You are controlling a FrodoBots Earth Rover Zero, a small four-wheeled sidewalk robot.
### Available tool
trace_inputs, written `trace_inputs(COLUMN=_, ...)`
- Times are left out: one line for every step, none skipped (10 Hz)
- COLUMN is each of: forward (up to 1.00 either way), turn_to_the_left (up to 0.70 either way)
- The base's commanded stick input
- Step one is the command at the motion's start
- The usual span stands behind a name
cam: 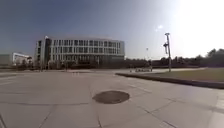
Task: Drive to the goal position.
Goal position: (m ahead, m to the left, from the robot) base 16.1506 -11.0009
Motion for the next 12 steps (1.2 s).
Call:
trace_inputs(forward=0.3, turn_to_the_left=0.0)
trace_inputs(forward=0.3, turn_to_the_left=0.0)
trace_inputs(forward=0.3, turn_to_the_left=0.0)
trace_inputs(forward=0.29, turn_to_the_left=0.0)
trace_inputs(forward=0.29, turn_to_the_left=0.0)
trace_inputs(forward=0.29, turn_to_the_left=0.0)
trace_inputs(forward=0.28, turn_to_the_left=0.0)
trace_inputs(forward=0.27, turn_to_the_left=0.0)
trace_inputs(forward=0.27, turn_to_the_left=0.0)
trace_inputs(forward=0.27, turn_to_the_left=0.0)
trace_inputs(forward=0.26, turn_to_the_left=0.0)
trace_inputs(forward=0.27, turn_to_the_left=0.0)
